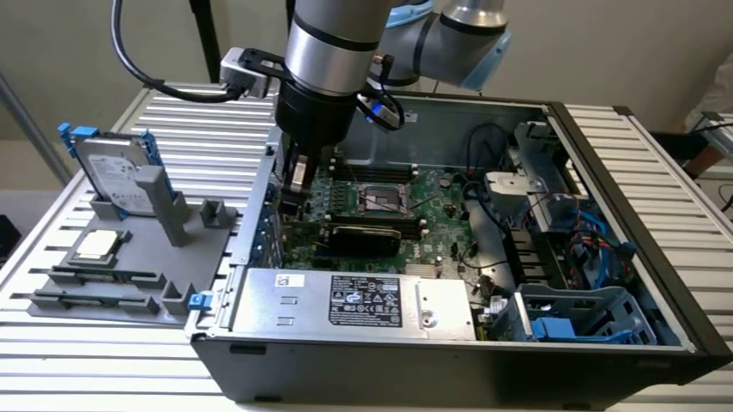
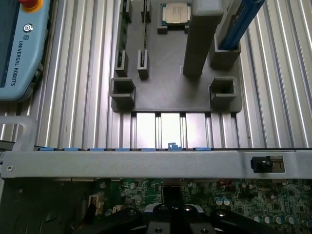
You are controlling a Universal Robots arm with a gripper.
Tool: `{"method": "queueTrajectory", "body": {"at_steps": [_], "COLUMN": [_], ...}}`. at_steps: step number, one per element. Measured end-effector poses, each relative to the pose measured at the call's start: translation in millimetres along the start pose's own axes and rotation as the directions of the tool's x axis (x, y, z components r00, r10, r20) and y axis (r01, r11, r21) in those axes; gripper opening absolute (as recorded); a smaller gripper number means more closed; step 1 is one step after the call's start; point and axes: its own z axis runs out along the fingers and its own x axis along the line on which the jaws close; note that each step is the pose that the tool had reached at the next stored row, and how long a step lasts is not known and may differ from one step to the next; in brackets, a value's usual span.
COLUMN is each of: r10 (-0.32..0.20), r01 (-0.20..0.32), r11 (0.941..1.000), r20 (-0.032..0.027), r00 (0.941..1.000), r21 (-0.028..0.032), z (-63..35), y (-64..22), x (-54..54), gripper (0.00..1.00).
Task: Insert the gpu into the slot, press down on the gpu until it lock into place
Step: 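Press down on the gpu until it lock into place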
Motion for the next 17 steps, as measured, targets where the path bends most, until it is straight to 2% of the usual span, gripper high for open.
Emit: {"method": "queueTrajectory", "body": {"at_steps": [9,17], "r10": [0.011,0.022], "r01": [-0.011,-0.022], "r11": [0.9999,0.9997], "r20": [0.0026,0.0047], "r00": [0.9999,0.9997], "r21": [-0.0052,-0.0070], "z": [0.0,0.0], "y": [0.0,0.3], "x": [-1.2,-3.0], "gripper": [0.11,0.11]}}
